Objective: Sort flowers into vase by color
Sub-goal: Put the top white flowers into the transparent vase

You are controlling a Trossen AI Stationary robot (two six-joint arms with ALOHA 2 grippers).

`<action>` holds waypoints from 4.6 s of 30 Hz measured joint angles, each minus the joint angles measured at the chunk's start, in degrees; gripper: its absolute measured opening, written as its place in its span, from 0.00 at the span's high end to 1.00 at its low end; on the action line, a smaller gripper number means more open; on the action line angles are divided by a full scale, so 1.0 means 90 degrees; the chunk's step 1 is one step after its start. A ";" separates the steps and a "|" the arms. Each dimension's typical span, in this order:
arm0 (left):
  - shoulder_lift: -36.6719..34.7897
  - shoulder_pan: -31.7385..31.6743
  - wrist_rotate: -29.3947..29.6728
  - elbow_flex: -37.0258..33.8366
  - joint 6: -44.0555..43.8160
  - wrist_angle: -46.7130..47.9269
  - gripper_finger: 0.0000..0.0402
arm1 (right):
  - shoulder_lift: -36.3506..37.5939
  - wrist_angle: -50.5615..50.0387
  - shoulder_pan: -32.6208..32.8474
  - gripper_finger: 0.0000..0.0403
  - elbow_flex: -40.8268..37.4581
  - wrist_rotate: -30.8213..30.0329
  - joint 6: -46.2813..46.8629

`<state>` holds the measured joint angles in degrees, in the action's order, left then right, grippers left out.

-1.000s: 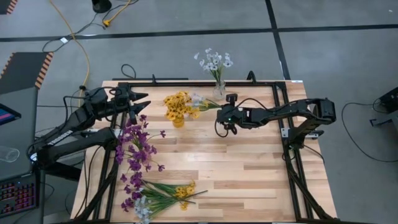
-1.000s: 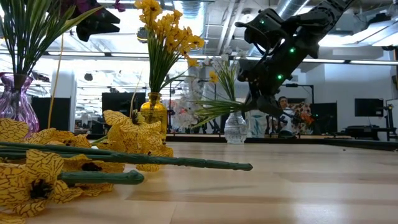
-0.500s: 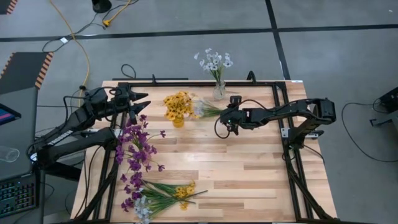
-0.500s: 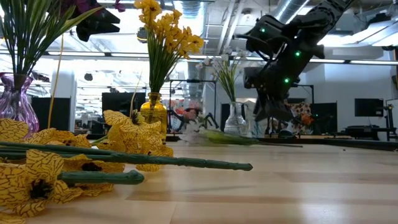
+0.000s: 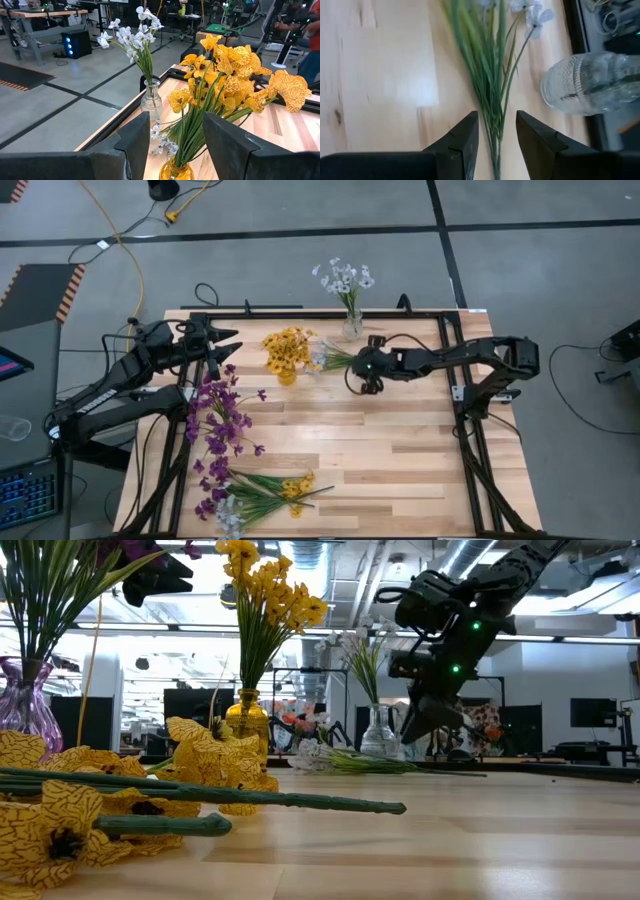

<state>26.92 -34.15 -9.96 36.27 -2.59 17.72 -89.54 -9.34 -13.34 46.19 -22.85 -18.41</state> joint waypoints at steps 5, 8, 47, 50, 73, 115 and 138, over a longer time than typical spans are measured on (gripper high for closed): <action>0.0000 0.0000 0.0000 0.0000 0.0000 0.0002 0.58 | 0.0000 0.0185 -0.0449 0.61 0.0000 0.0854 0.0540; 0.0000 0.0000 -0.0001 0.0000 0.0000 0.0000 0.58 | -0.0002 0.0210 -0.0672 0.61 0.0000 0.1290 0.0736; 0.0002 0.0010 -0.0036 -0.0002 0.0022 0.0298 0.58 | -0.1846 -0.0271 -0.0964 0.58 0.1212 0.1707 0.0828; 0.0001 0.0010 -0.0038 -0.0002 0.0023 0.0318 0.58 | -0.1848 -0.0395 -0.0986 0.69 0.1218 0.1740 0.0828; 0.0002 0.0010 -0.0044 -0.0002 -0.0002 0.0427 0.58 | -0.0525 -0.1972 -0.0521 0.92 0.1173 0.1617 0.0918; 0.0002 0.0012 -0.0034 -0.0002 0.0073 0.0429 0.58 | 0.4624 -0.0095 -0.0552 0.92 -0.1401 0.1655 0.2183; 0.0002 0.0012 -0.0036 -0.0002 0.0075 0.0427 0.58 | 0.3455 0.6842 -0.0572 0.92 -0.2249 0.1720 -0.0550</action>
<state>26.94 -34.04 -10.28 36.25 -1.91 21.56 -58.44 52.23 -18.49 25.96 -7.36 -23.36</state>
